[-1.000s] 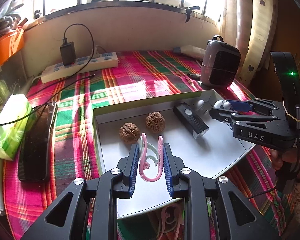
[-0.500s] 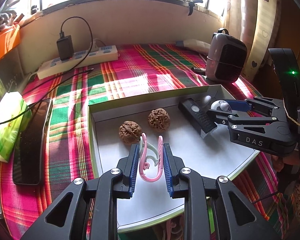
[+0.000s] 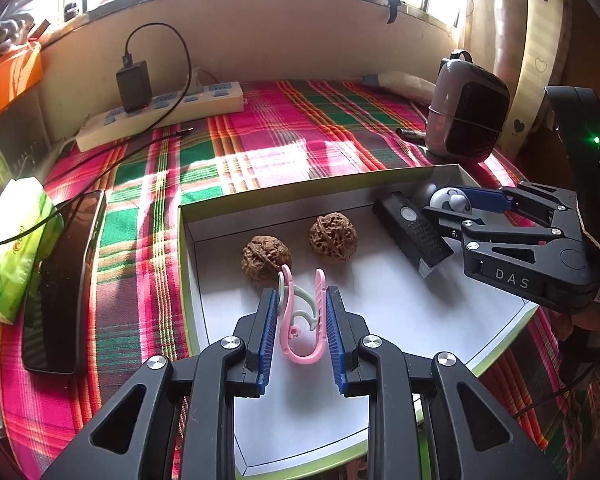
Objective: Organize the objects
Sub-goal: 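Carry the pink earhook with the left tool while the right tool carries the white device into the tray, then open the left tool to release the earhook while the right tool releases the white device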
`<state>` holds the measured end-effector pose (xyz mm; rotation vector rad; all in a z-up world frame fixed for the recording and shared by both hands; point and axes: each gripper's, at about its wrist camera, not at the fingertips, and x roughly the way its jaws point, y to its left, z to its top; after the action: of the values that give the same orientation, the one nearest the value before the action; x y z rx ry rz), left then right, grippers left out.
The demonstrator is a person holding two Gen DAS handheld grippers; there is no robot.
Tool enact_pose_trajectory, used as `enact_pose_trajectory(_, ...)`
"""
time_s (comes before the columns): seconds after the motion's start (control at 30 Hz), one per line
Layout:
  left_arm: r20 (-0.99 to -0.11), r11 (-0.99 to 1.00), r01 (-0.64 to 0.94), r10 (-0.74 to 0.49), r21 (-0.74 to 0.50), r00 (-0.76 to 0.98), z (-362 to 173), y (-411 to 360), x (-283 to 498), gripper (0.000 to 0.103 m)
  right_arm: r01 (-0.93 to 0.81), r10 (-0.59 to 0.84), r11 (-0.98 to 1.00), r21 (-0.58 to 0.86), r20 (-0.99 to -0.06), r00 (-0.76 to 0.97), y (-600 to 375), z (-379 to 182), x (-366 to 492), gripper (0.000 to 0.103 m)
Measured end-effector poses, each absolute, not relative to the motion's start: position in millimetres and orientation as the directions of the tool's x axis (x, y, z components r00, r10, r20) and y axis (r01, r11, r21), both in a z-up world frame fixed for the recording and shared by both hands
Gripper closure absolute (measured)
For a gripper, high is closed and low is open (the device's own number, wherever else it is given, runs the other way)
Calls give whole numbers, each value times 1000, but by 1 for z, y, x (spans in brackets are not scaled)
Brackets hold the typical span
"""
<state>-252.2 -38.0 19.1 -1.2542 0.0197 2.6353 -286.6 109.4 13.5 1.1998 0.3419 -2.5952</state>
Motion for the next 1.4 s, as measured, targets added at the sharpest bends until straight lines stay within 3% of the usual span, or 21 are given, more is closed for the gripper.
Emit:
enact_pose_trajectory(0.83,-774,-978,-198,172,-62,-609,18,-34,-252,80,334,-114,-935,-124,-784,-610,105,11,-287,55)
enact_pose_trajectory(1.4,-764,-977,-192,192,-91,-616,23,-39,-245,70,298,-122,-950,-93,-768,-628,109,20,-277,54)
